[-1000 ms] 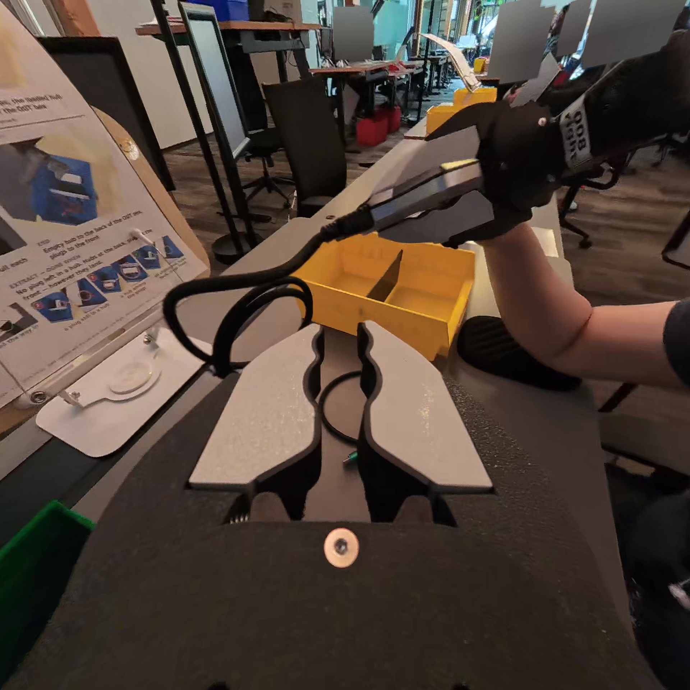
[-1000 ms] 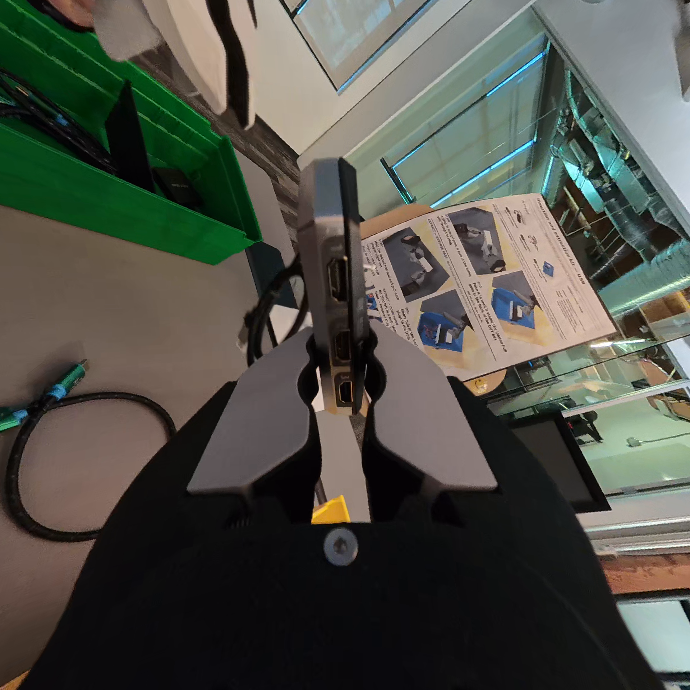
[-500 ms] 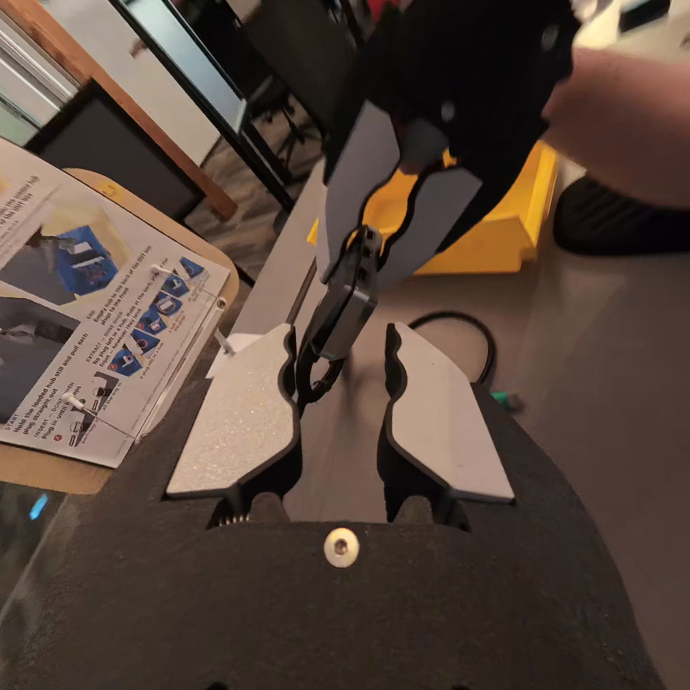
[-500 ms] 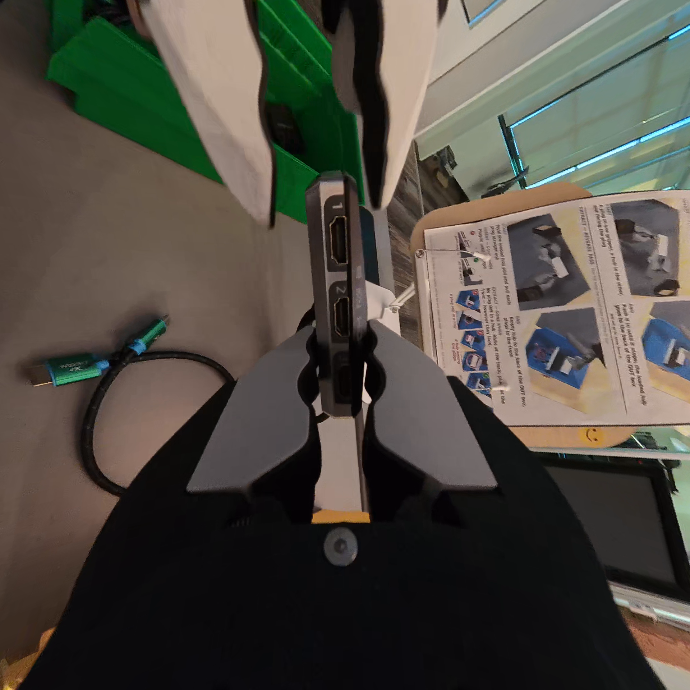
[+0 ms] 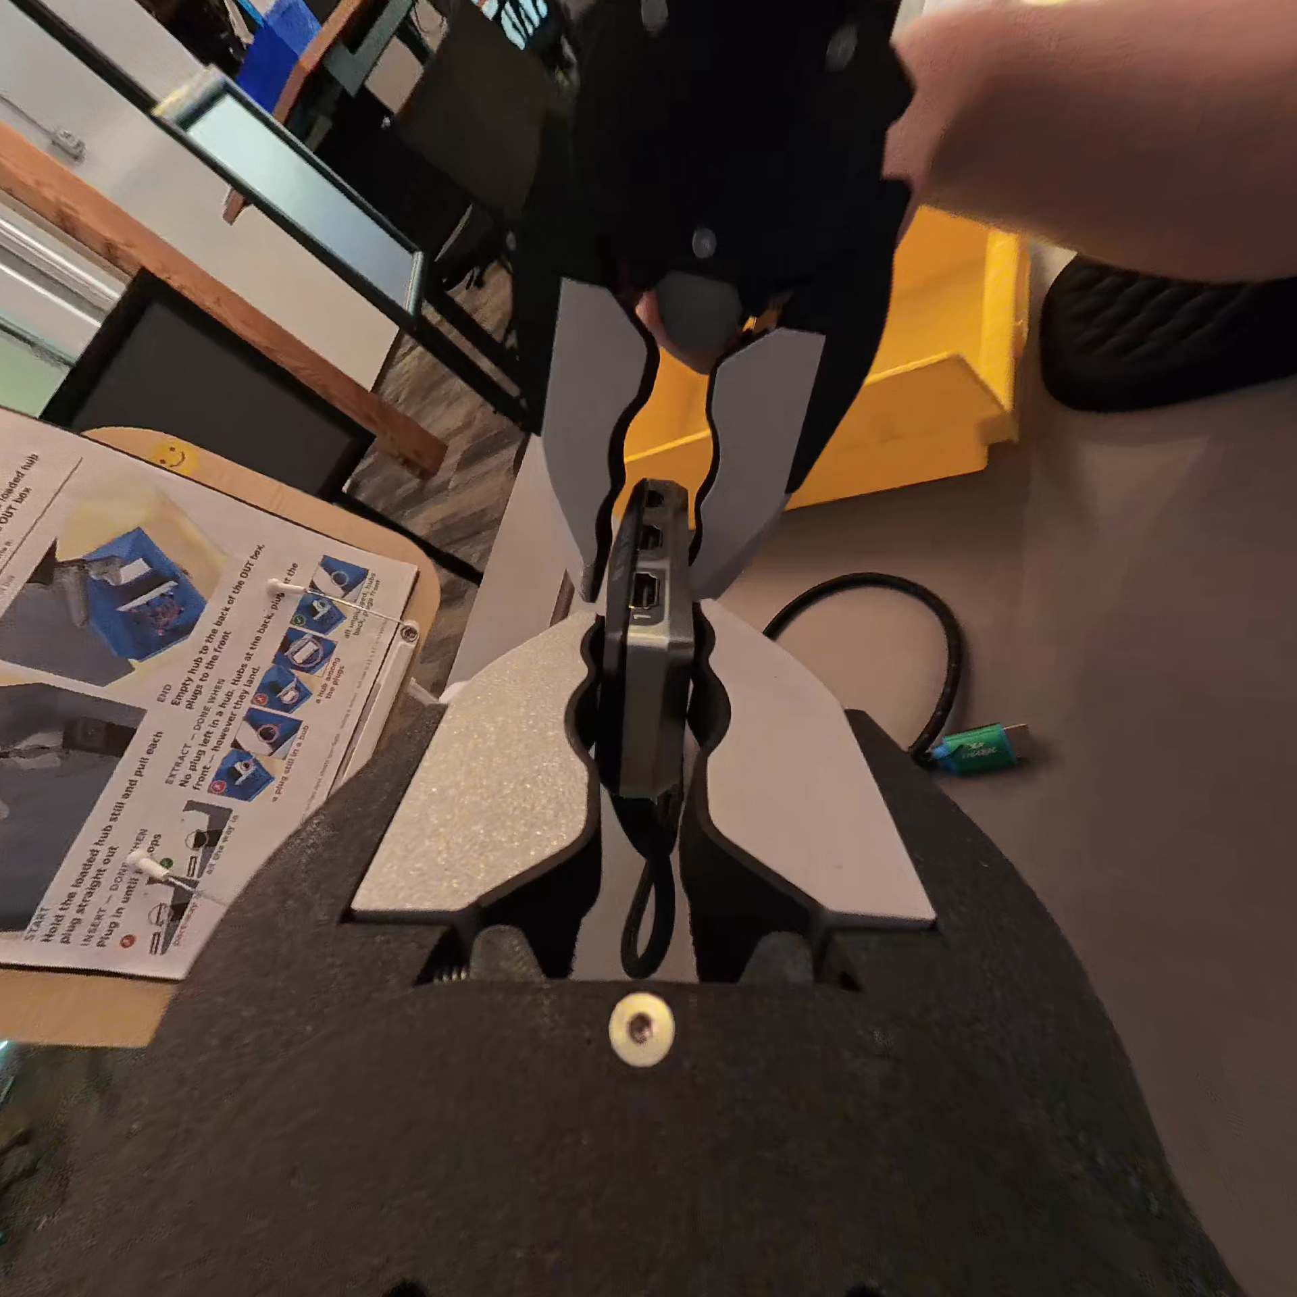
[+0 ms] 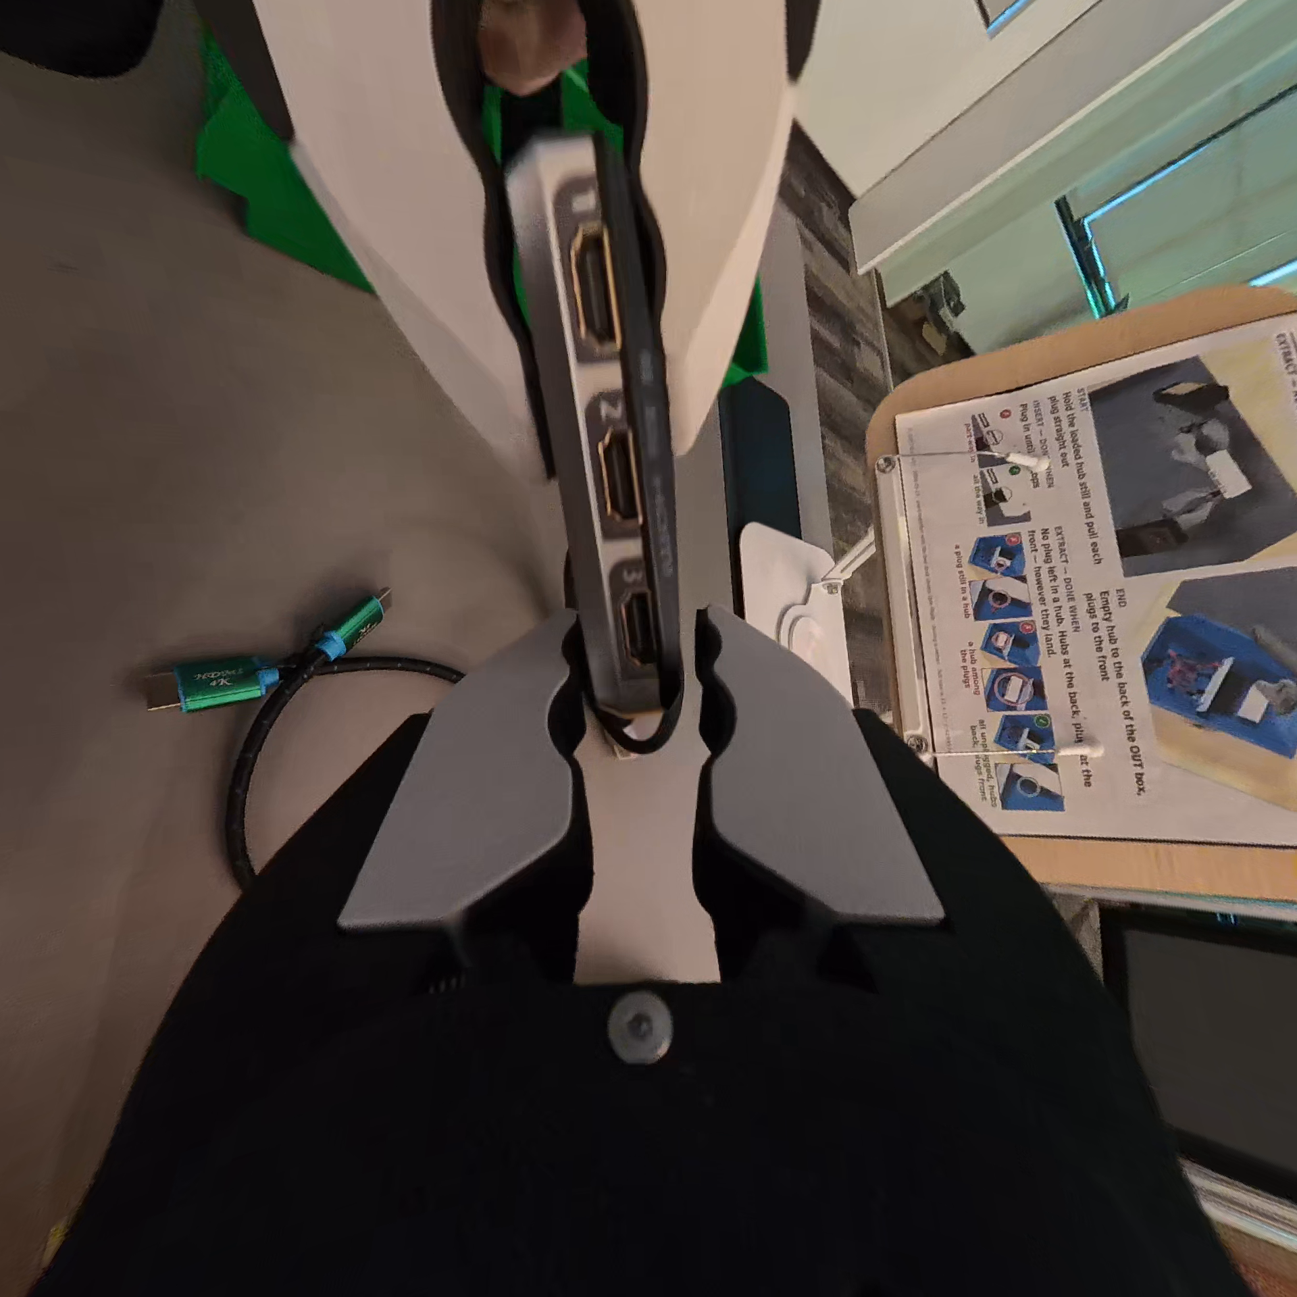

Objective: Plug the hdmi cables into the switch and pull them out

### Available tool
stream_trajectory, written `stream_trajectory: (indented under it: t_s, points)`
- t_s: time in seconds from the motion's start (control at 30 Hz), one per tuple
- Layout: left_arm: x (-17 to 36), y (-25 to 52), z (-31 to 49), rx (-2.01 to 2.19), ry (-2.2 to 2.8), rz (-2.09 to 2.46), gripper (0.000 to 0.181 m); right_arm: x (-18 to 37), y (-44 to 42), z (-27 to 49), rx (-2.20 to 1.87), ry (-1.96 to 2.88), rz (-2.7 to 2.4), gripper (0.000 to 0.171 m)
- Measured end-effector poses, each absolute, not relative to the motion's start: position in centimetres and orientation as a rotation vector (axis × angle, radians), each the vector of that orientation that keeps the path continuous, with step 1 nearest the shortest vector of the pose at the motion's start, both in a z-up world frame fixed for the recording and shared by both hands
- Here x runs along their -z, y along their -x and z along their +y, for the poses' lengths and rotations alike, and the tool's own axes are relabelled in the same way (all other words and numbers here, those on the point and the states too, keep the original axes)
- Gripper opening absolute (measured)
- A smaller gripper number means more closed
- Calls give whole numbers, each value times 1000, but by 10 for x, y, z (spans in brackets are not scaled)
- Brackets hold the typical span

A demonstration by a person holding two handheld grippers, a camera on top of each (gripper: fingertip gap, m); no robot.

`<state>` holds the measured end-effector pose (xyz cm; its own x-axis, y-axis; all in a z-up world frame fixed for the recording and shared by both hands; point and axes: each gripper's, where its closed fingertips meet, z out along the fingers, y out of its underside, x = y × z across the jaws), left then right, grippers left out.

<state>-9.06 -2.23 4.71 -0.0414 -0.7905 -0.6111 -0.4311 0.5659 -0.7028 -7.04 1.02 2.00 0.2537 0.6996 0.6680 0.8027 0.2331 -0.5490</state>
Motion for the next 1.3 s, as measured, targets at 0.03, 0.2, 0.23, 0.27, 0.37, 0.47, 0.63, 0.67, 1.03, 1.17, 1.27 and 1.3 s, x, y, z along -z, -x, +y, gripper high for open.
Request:
stream_trajectory:
  t_s: [0.03,0.2,0.23,0.27,0.37,0.47,0.63,0.67,1.03,1.17,1.27,1.3]
  points:
    - [-50,92,-25,414,1025,1666,21,-21,72,9,106,1466,-1481,30]
    - [-60,93,-26,403,964,1623,24,-27,75,5,103,1417,-1493,22]
    - [-63,93,-25,393,949,1594,29,-29,75,5,112,1403,-1490,22]
    - [-65,92,-25,397,940,1576,35,-30,75,4,105,1385,-1495,22]
    - [-61,88,-26,404,945,1589,41,-34,84,-5,39,1309,-1514,22]
    - [-50,84,-29,368,924,1650,25,-31,85,-3,105,1308,-1534,22]
    - [-52,81,-16,257,990,1602,23,-37,80,10,128,1232,-1447,25]
    - [-55,82,-12,217,1012,1582,23,-41,78,15,137,1235,-1402,26]
    - [-103,129,34,177,1122,1236,23,15,68,-4,-186,1698,-1526,25]
    - [-104,130,42,190,1129,1194,23,61,90,-19,-285,1873,-1612,19]
    - [-105,133,48,189,1140,1169,23,88,101,-23,-487,2086,-1517,13]
    - [-105,133,48,200,1143,1169,23,96,102,-27,-521,2155,-1509,13]
